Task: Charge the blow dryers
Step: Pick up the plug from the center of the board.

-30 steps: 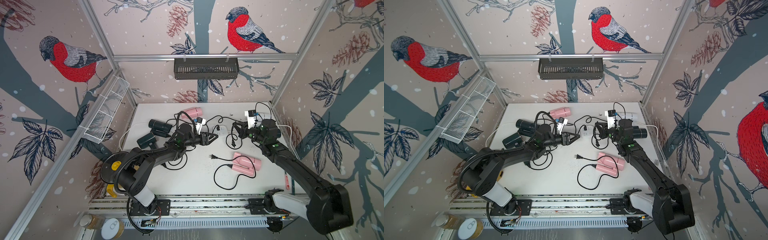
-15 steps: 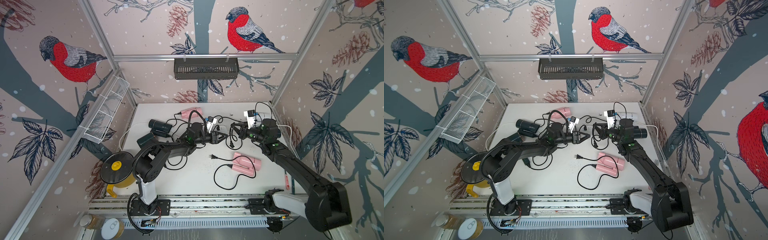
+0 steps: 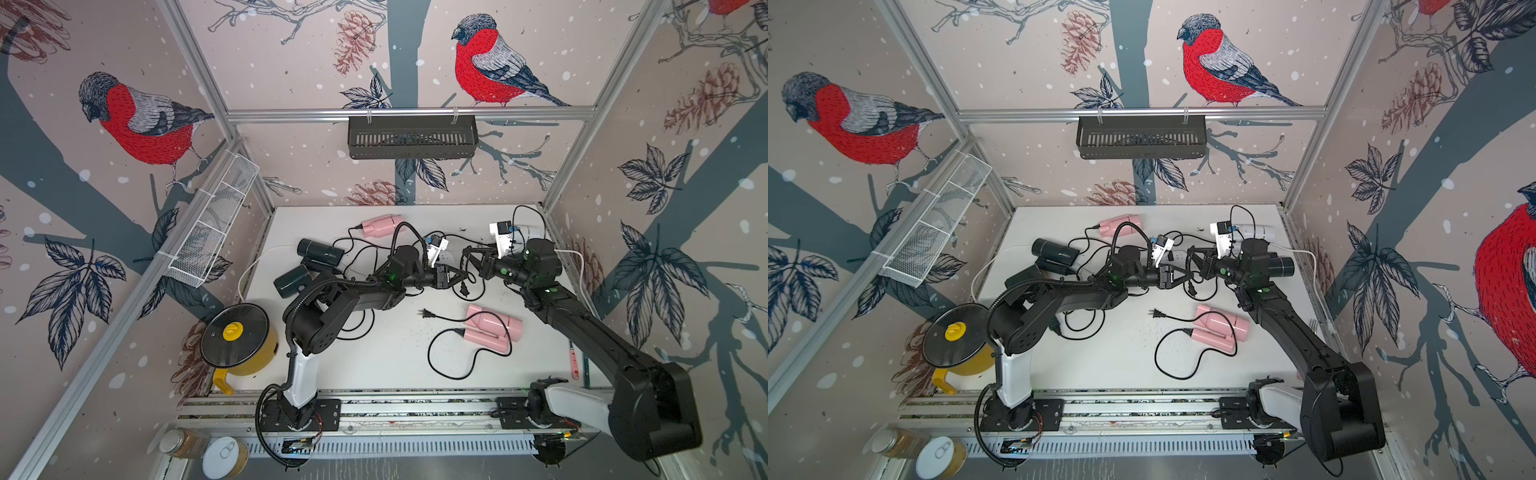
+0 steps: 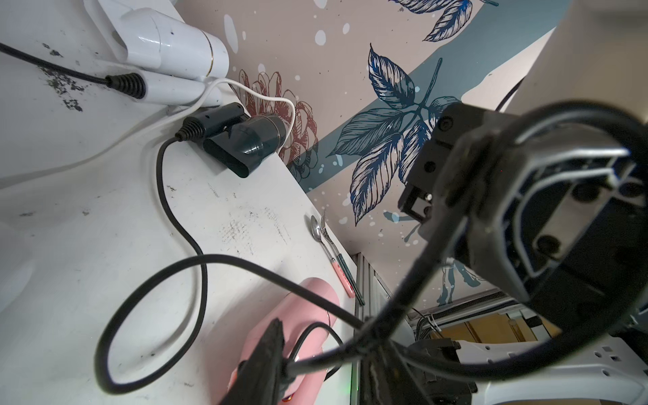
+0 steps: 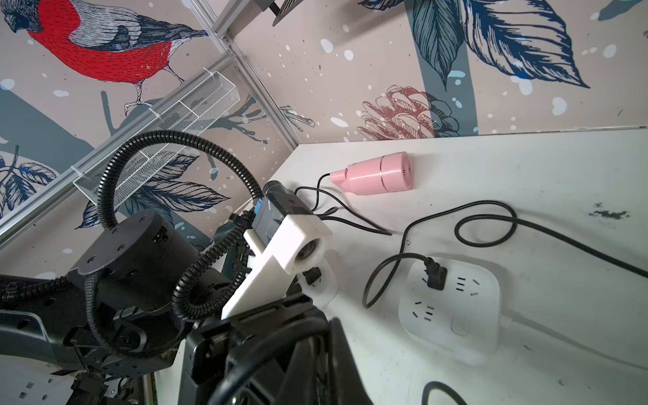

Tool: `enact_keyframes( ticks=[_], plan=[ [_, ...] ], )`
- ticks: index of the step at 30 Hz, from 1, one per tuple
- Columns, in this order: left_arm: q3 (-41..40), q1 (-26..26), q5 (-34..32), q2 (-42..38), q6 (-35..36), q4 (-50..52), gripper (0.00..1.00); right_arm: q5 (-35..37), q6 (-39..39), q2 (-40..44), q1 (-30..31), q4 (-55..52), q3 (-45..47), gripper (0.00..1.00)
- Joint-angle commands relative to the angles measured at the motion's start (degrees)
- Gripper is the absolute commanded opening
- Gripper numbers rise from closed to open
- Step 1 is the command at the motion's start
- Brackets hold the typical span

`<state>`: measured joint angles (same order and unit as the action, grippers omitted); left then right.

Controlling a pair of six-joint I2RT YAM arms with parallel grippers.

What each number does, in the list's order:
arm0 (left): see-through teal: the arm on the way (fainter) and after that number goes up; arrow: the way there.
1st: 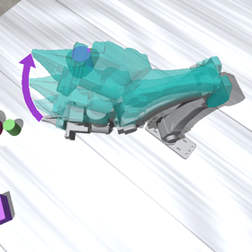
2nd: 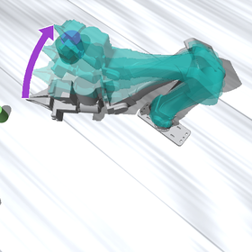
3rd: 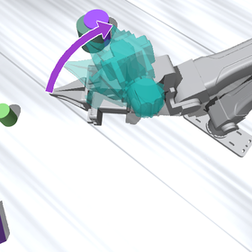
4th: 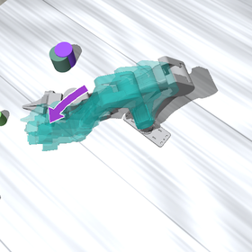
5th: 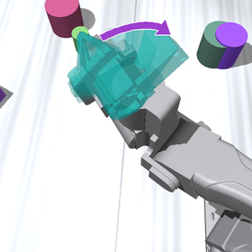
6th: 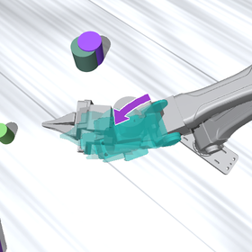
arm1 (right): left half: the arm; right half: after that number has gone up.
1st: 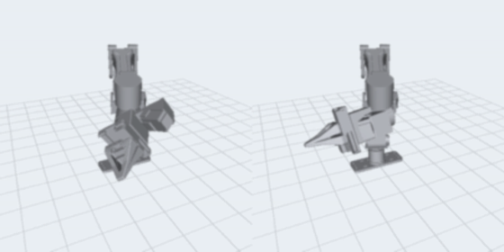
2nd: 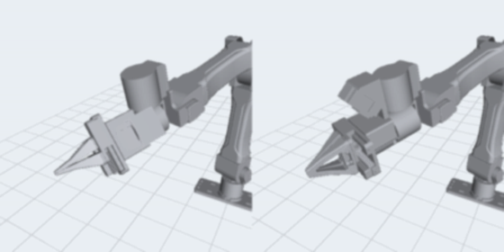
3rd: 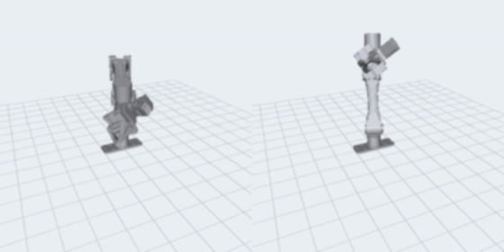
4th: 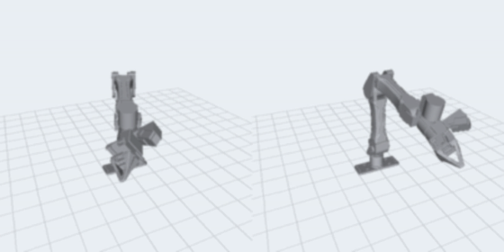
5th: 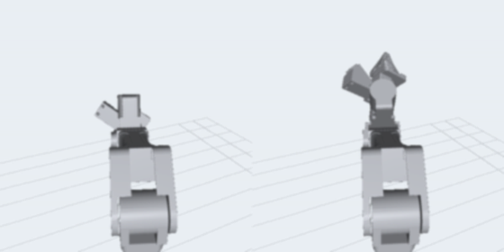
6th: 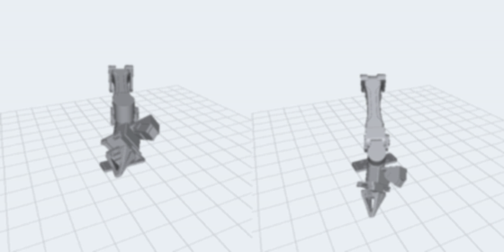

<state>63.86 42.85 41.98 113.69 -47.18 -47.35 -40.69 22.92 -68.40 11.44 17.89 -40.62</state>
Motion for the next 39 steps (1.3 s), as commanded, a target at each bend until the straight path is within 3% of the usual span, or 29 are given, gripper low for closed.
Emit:
enact_keyframes(
  ticks=[1,4,8,10,13,17,22,28,34,39],
  plan=[
    [1.9,0.3,-0.9,0.2,2.8,2.0,0.36,-1.2,0.6,-0.2,0.0,1.5,0.2,0.09],
    [3.4,0.5,-2.1,-0.3,4.8,5.9,0.18,-0.5,0.2,-0.2,-0.1,0.7,0.4,0.10],
    [3.1,0.7,-4.7,-2.6,8.3,11.0,0.07,4.5,-0.9,-0.2,-0.3,-3.6,-0.8,0.14],
    [3.2,0.6,-5.9,-4.2,10.5,14.2,0.05,8.0,-1.1,-0.1,-1.0,-5.7,-0.8,0.18],
    [4.5,0.5,-8.1,-6.0,13.9,20.6,0.03,11.8,0.0,0.0,-2.3,-7.4,-0.6,0.31],
    [8.1,0.1,-14.7,-7.6,18.9,33.7,0.00,15.2,-1.1,1.3,-2.5,-12.4,-2.0,0.38],
    [9.0,0.0,-23.0,-10.6,24.9,42.3,0.00,14.1,-3.9,3.8,-0.7,-16.8,-2.5,0.34],
    [7.4,-0.6,-22.0,-13.1,25.8,38.7,0.00,12.6,-5.4,4.6,4.5,-19.0,-1.5,0.27],
    [11.6,-0.7,-24.8,-12.2,27.4,45.2,0.00,22.1,-6.0,7.8,10.8,-23.7,-1.7,0.19],
    [12.6,-0.9,-24.9,-12.0,28.0,46.6,0.00,21.2,-4.4,12.8,13.1,-23.7,0.5,0.20]
  ],
)
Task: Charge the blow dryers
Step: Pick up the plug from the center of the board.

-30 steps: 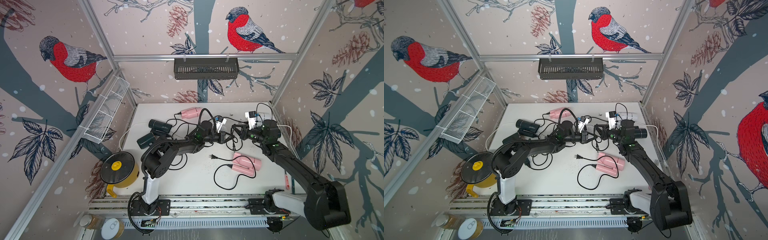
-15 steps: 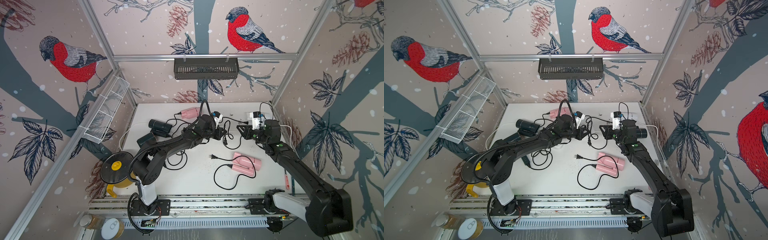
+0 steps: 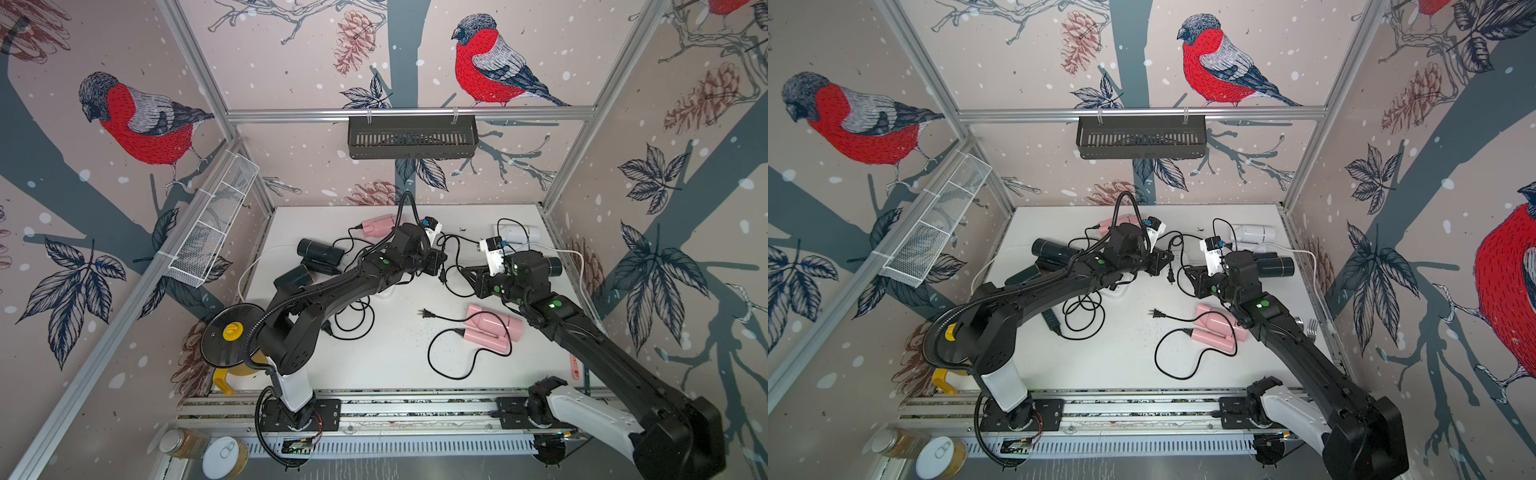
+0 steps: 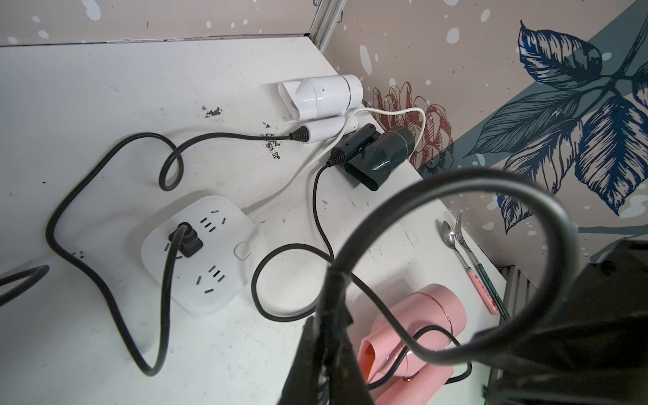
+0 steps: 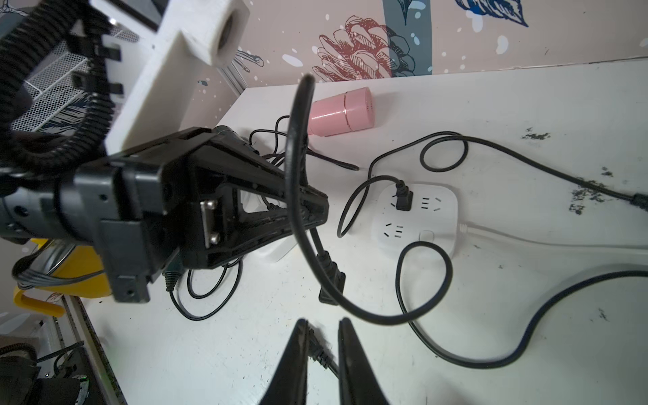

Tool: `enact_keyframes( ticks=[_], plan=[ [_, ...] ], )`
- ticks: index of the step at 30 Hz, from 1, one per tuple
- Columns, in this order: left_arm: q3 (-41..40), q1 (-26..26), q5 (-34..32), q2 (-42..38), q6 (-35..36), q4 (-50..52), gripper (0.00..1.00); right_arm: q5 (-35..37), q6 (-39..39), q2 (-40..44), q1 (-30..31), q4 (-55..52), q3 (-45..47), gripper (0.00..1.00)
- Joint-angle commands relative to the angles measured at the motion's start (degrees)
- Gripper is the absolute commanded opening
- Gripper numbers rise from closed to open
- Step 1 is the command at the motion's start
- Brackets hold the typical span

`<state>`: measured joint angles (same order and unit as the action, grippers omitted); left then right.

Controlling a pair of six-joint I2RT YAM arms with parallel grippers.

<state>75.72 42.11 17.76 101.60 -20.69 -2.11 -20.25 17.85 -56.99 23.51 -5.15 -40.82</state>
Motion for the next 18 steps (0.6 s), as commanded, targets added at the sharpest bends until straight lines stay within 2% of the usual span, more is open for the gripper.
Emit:
enact_keyframes(
  ticks=[1,3,6,12,18],
  plan=[
    [0.8,-0.2,-0.1,-0.1,1.7,1.1,0.00,0.4,1.1,1.6,1.5,-1.1,1.1,0.23],
    [0.9,-0.2,1.2,0.0,1.9,0.4,0.00,0.5,1.6,1.2,2.8,-1.2,1.5,0.28],
    [0.5,-0.1,2.1,-0.3,2.2,-0.6,0.00,0.2,2.6,-0.9,4.5,-0.4,1.3,0.30],
    [-0.3,-0.1,2.4,-1.0,1.6,-1.0,0.00,0.6,6.5,-5.9,6.8,3.8,0.9,0.31],
    [-1.5,0.1,3.1,-1.8,0.5,-1.8,0.00,5.1,8.0,-12.0,6.8,3.5,-2.8,0.32]
  ],
)
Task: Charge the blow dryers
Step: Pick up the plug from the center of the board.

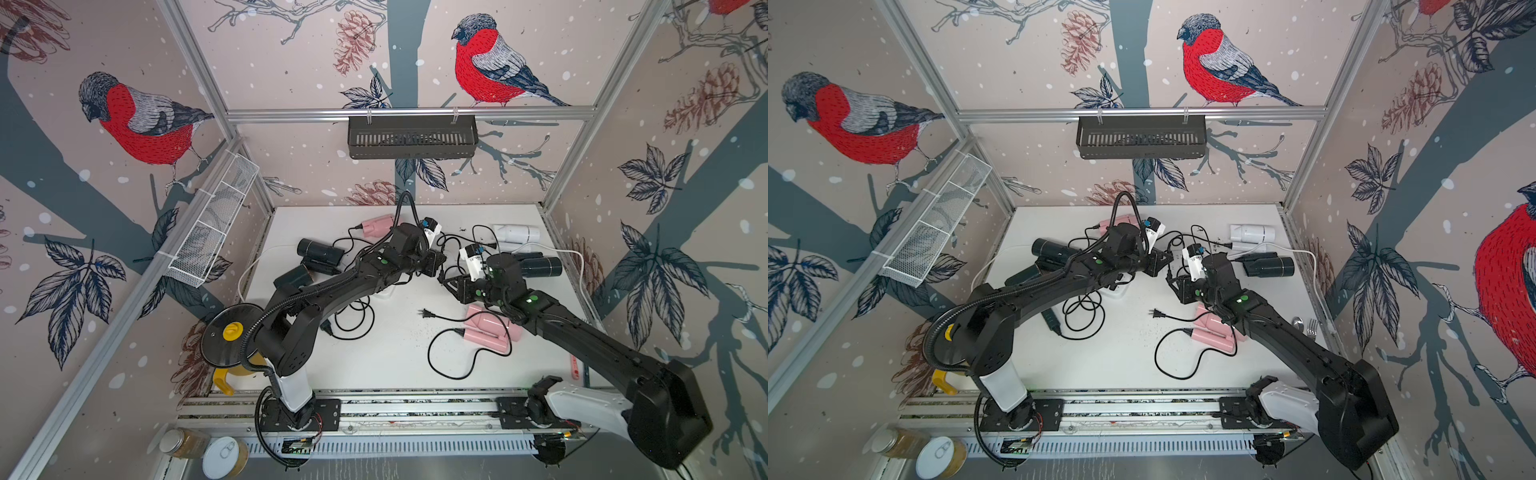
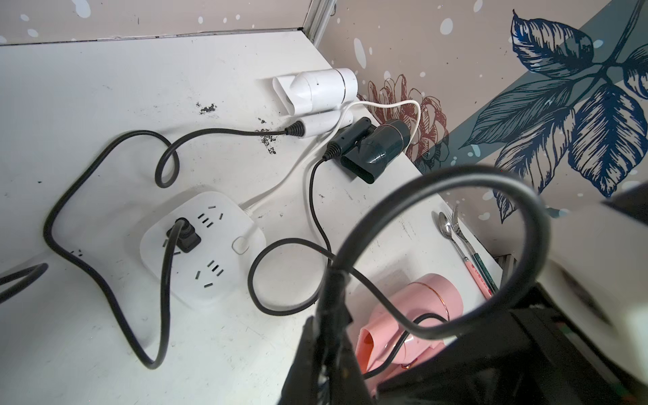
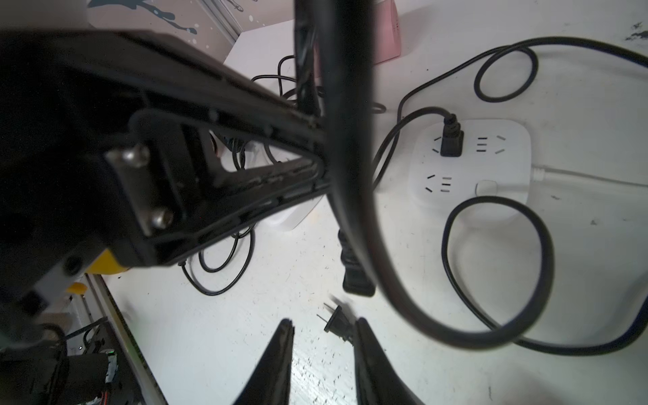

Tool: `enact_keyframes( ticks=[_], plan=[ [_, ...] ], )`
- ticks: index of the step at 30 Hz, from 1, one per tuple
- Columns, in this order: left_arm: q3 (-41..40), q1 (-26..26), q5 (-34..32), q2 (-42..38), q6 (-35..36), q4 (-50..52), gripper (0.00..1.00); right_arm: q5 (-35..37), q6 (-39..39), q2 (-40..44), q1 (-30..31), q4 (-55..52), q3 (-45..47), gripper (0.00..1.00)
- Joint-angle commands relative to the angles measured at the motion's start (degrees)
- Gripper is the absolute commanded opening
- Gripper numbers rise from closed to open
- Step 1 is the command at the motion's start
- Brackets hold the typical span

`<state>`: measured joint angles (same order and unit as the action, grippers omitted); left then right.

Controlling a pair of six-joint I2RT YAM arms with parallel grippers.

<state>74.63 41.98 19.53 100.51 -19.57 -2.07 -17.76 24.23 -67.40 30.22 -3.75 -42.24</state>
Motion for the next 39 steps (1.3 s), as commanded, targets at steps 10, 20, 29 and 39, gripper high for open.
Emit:
enact_keyframes(
  ticks=[10,20,29,39],
  plan=[
    [0.1,0.5,2.4,-0.5,-0.7,-1.4,0.00,5.2,-0.2,-9.4,0.2,0.1,-6.2,0.32],
    [1.3,0.6,2.4,0.2,-0.2,-0.6,0.00,7.3,-1.2,-12.4,1.6,-1.3,-7.4,0.25],
    [2.4,1.0,0.9,0.8,1.1,1.3,0.01,10.1,-2.1,-12.2,2.3,-3.5,-7.0,0.16],
    [1.6,0.0,2.9,-1.4,-3.4,-0.4,0.19,11.5,-2.4,-10.9,0.6,0.6,-6.0,0.10]
  ],
)
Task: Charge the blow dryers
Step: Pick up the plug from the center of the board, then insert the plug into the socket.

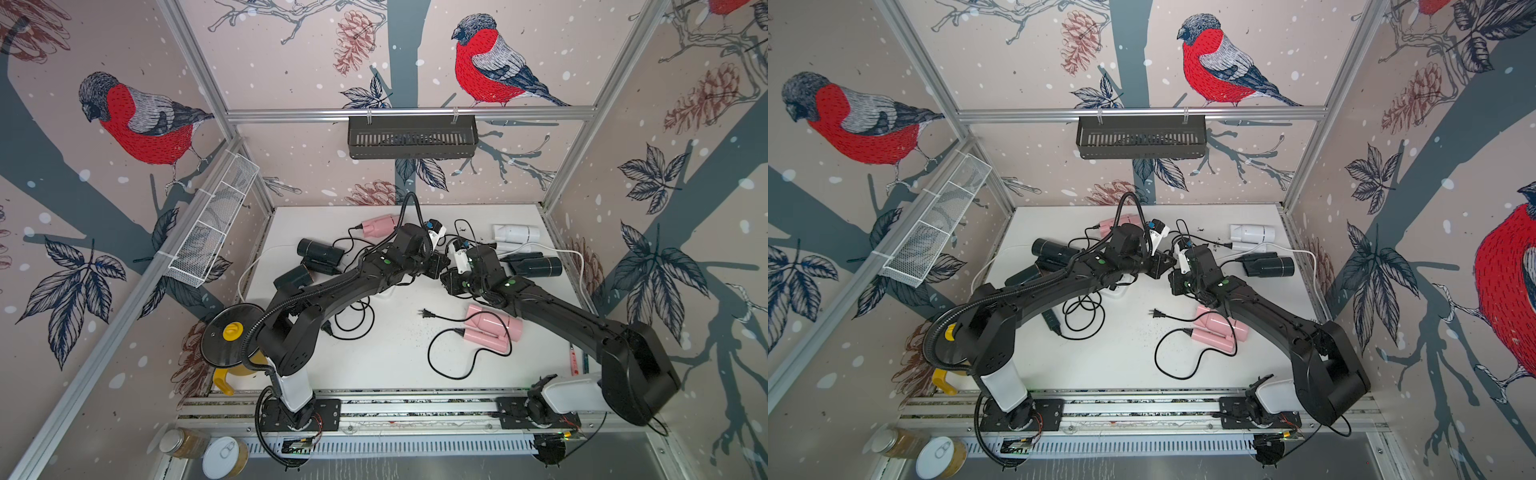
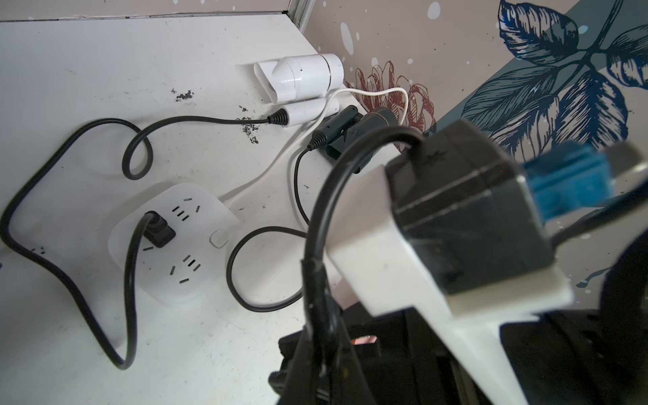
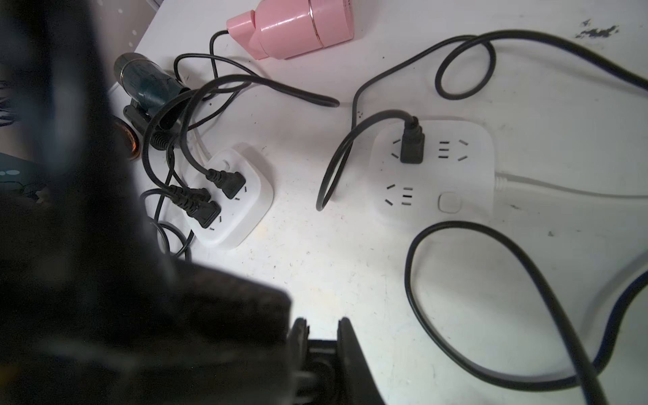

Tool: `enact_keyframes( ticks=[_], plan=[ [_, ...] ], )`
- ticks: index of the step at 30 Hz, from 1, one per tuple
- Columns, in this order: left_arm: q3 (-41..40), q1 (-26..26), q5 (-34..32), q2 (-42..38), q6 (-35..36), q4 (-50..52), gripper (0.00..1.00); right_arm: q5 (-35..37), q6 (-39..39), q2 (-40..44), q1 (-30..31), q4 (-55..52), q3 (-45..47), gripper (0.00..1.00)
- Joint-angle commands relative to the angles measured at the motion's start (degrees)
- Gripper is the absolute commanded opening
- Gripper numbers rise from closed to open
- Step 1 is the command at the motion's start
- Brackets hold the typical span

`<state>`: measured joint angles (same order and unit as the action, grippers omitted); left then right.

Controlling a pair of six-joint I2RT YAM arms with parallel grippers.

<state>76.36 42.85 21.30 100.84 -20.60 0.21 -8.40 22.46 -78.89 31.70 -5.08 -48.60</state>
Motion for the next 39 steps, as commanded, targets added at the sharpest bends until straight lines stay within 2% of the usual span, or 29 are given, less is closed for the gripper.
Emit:
enact_keyframes(
  ticks=[1,5,7,9,13,18,32,39],
  plan=[
    [-0.7,-1.3,1.6,-2.3,-3.3,-3.0,0.22,2.3,-1.0,1.0,-1.3,2.8,0.5,0.09],
    [-5.6,-3.9,5.4,-6.2,-8.2,-7.6,0.40,3.7,-3.1,1.1,-4.7,7.3,1.3,0.08],
    [-8.1,-4.8,6.8,-8.3,-9.9,-9.8,0.52,7.1,-4.1,0.3,-6.3,8.9,1.1,0.08],
    [-10.2,-5.2,6.9,-10.5,-10.3,-10.5,0.66,10.4,-4.1,-1.0,-8.7,9.7,0.3,0.07],
    [-12.5,-5.3,6.5,-13.3,-10.0,-10.1,0.85,12.7,-3.2,-3.5,-13.4,11.6,-1.4,0.07],
    [-16.2,-5.5,6.3,-16.1,-11.7,-13.0,0.98,9.3,-6.1,-9.1,-14.0,17.3,-3.4,0.07],
    [-28.7,-5.9,8.2,-21.2,-17.3,-23.5,1.00,2.8,-5.3,-22.7,-10.9,28.6,-7.2,0.07],
    [-30.1,-5.9,9.2,-21.3,-18.0,-25.9,1.00,2.5,-5.6,-28.3,-9.4,28.9,-10.3,0.07]
  ],
)
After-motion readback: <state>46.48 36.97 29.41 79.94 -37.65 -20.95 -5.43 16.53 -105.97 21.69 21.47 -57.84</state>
